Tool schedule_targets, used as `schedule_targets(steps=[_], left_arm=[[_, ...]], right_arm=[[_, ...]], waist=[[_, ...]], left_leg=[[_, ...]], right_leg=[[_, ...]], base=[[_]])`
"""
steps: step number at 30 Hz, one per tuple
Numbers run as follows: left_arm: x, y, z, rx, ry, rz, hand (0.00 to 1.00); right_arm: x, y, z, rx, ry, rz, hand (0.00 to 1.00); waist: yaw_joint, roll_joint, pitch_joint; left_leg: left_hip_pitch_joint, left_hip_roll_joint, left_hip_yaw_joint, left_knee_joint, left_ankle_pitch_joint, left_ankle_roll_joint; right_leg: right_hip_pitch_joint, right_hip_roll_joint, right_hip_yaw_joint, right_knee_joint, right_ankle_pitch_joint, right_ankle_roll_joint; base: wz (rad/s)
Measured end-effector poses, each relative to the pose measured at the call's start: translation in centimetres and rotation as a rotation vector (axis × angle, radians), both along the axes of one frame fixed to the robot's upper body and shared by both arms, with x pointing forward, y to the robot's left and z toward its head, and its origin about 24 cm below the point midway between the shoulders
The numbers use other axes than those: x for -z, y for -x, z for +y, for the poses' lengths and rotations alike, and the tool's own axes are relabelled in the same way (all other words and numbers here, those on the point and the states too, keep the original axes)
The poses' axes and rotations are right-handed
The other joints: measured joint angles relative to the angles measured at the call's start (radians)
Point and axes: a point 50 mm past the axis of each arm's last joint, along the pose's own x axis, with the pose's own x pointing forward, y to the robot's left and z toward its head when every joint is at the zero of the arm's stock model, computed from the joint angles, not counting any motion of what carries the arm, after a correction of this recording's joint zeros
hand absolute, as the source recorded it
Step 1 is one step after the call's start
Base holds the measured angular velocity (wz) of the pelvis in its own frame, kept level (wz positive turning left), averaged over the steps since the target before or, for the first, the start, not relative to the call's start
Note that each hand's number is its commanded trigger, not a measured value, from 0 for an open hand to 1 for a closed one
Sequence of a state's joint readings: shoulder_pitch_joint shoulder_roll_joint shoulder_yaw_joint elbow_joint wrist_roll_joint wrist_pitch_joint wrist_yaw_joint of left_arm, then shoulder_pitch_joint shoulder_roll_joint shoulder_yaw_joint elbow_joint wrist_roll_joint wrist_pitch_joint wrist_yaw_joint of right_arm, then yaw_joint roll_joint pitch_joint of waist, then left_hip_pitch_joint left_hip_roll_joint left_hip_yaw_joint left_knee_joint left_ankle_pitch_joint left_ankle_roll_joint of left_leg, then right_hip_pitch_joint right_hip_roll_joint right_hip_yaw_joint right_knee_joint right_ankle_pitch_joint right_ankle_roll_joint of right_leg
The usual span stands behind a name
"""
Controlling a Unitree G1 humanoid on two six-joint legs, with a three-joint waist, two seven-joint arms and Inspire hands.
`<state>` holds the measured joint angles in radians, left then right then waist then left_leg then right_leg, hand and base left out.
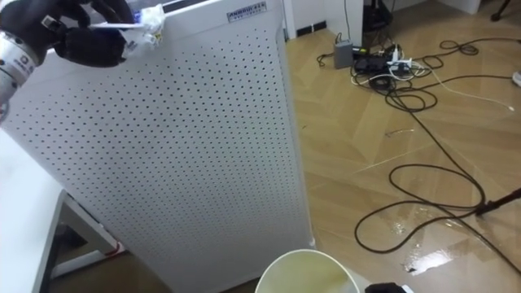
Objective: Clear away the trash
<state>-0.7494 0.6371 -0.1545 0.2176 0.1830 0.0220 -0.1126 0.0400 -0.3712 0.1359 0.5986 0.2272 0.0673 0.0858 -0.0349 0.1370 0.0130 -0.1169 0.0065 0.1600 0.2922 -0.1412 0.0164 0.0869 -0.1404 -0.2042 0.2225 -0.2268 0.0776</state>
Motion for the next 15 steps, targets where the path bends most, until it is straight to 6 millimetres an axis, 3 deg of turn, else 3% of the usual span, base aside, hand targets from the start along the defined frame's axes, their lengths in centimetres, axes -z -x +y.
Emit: schedule_targets(steps=[6, 9, 15], left_arm=[[1.1, 3.4, -3.3, 0.204, 0.015, -0.044, 1.0], [1.4, 4.9, -4.3, 0.276, 0.03, -0.053, 1.0], [2.6, 7.5, -5.5, 0.455, 0.132, 0.019, 1.0]], right_arm=[[-0.2, -0.3, 0.4, 0.006, -0.015, -0.021, 1.0], [-0.1, -0.3, 0.8, -0.006, -0.016, -0.018, 1.0], [-0.5, -0.8, 0.9, -0.014, -0.011, -0.039, 1.0]], waist=[[0.015, -0.032, -0.0006], [0.016, -0.045, -0.008], [0.03, -0.048, -0.0088]], left_leg=[[-0.005, 0.0, -0.011, 0.0, 0.0, 0.0], [-0.008, -0.001, -0.014, 0.001, 0.0, 0.0], [-0.009, -0.003, -0.024, 0.002, 0.001, 0.0]], right_leg=[[0.0, 0.0, -0.02, 0.001, 0.0, 0.0], [0.001, 0.001, -0.022, 0.001, 0.0, 0.0], [0.008, 0.0, -0.039, -0.001, 0.0, 0.0]], base=[[0.06], [0.05], [0.04]])
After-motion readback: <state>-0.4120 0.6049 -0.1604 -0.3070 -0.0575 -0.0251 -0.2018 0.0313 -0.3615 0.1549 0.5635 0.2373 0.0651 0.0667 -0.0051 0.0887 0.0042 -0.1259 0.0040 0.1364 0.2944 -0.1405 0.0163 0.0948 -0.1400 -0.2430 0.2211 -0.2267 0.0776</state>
